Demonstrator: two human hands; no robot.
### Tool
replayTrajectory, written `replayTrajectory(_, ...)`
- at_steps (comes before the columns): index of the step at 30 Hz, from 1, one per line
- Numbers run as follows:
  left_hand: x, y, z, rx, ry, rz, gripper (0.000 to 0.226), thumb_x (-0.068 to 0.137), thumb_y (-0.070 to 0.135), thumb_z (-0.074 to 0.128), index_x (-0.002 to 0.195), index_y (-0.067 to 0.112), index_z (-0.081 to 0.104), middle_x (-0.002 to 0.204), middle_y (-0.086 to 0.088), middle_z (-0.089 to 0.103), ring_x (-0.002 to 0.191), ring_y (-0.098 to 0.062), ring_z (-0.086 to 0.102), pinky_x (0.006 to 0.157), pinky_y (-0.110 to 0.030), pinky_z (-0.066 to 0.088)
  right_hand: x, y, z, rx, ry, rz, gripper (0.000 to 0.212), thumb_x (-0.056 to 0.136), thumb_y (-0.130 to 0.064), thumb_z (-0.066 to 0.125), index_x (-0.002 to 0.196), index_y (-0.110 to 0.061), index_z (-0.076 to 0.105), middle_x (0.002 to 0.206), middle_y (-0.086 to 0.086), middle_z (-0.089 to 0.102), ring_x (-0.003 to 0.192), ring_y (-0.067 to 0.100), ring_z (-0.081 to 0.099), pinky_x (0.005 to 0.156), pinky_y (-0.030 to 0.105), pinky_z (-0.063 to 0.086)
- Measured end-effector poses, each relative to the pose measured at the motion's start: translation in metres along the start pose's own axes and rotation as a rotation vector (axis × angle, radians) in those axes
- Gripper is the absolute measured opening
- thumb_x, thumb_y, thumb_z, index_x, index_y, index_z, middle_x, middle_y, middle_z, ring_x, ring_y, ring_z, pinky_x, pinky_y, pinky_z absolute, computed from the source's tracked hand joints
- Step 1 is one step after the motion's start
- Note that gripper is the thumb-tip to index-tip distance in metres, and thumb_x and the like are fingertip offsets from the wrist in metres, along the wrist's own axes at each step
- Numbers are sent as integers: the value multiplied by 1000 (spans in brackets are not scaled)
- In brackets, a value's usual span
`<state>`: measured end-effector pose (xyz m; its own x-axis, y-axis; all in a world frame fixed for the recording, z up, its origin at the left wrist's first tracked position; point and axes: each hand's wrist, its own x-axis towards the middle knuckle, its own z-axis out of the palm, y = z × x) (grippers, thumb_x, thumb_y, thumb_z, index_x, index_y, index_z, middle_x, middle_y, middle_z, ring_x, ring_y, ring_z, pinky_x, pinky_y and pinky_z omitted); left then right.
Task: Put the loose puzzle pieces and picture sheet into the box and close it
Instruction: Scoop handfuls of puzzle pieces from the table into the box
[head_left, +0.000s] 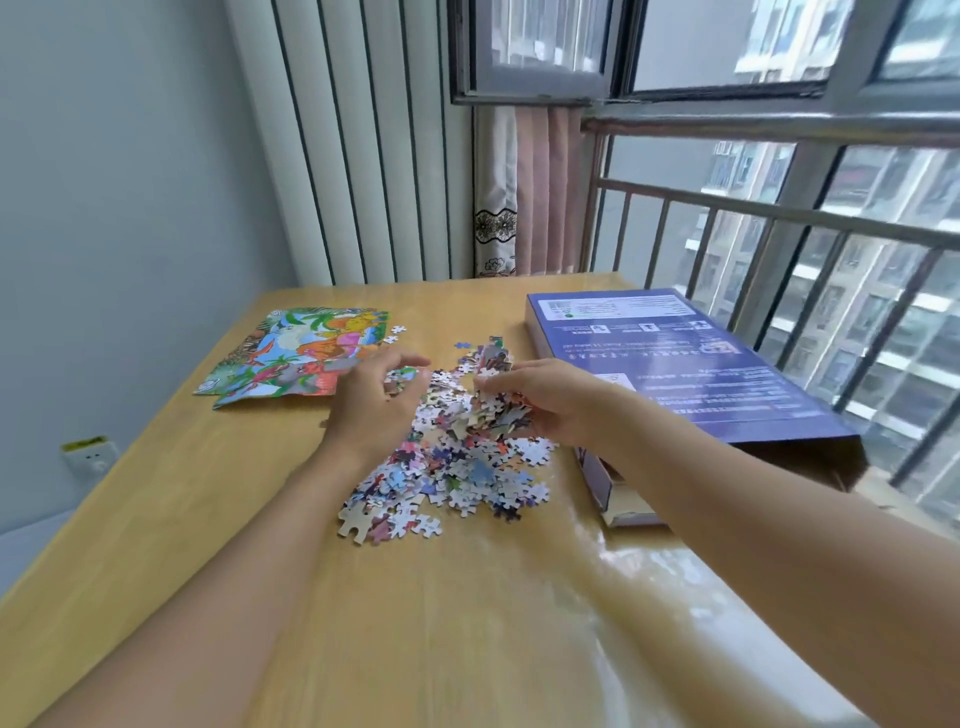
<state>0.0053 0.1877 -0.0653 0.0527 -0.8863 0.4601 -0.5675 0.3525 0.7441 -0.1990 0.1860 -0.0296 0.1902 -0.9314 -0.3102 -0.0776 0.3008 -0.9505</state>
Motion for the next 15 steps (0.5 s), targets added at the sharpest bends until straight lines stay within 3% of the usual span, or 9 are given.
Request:
replayTrajectory(3, -6, 16, 7, -21, -40, 2, 11, 94, 27, 64, 102, 29, 71, 108, 12, 67, 104, -4, 61, 84, -26, 49, -13, -1, -3, 15, 0, 2, 32, 86, -13, 78, 112, 3, 67, 92, 14, 73, 86, 29, 74, 79, 42, 62)
replayTrajectory(6, -8, 33, 16, -36, -97, -17, 11, 95, 25, 63, 102, 27, 71, 101, 12, 69, 97, 0, 62, 83, -23, 49, -30, -7, -16, 21, 3, 14, 34, 86, -14, 78, 113, 3, 67, 98, 14, 74, 81, 25, 74, 66, 35, 62)
replayTrajectory(9, -14, 55, 37, -43, -187, 3, 10, 92, 23, 67, 101, 25, 71, 98, 12, 69, 94, -2, 63, 85, -24, 50, -51, -14, -44, 2, 15, 0, 38, 87, -15, 76, 118, 5, 66, 98, 14, 75, 84, 25, 73, 78, 38, 62)
replayTrajectory(12, -27, 80, 63, -41, -286, 38, 18, 86, 25, 74, 103, 27, 69, 103, 13, 68, 99, -5, 62, 82, -18, 48, -73, -19, -76, 27, 56, -20, 36, 89, -13, 73, 118, 6, 63, 94, 14, 74, 81, 22, 73, 76, 35, 63)
replayTrajectory(15, -39, 104, 91, -3, -413, 59, 40, 82, 31, 74, 120, 29, 62, 121, 12, 60, 110, -7, 55, 87, -25, 44, -96, -19, -112, 41, 149, -16, 43, 87, -12, 75, 123, 6, 61, 104, 17, 75, 85, 23, 74, 68, 32, 62)
